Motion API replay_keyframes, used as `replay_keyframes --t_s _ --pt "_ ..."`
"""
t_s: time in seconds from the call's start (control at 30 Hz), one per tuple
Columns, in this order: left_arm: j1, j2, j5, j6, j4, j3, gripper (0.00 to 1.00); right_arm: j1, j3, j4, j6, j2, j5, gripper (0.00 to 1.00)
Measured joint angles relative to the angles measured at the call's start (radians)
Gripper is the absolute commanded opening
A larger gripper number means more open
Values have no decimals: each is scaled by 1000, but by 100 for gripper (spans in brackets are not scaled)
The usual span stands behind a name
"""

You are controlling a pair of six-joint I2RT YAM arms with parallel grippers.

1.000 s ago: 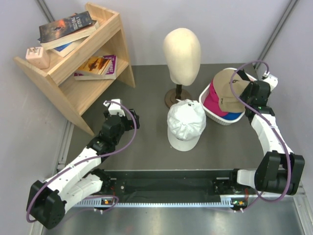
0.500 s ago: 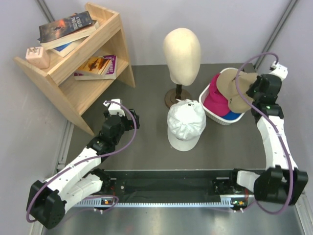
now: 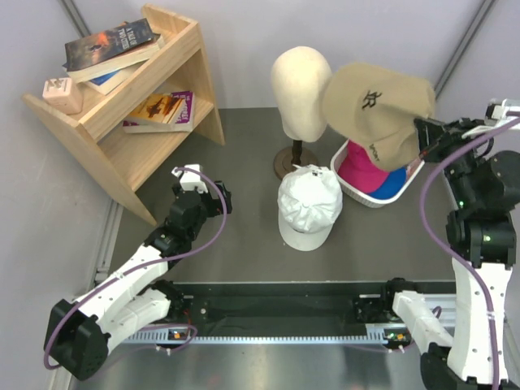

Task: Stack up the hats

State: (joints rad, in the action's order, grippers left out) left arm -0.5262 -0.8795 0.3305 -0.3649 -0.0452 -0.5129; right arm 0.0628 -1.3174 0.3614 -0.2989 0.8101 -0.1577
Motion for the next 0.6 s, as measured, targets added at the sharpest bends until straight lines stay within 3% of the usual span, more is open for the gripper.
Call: replay_keyframes --t_s 0.2,0.6 --pt "0 5 -1 -1 1 0 99 -2 0 76 -17 -74 -287 0" --pt "1 159 -86 -34 50 -24 99 -12 134 101 -26 -127 -519 0"
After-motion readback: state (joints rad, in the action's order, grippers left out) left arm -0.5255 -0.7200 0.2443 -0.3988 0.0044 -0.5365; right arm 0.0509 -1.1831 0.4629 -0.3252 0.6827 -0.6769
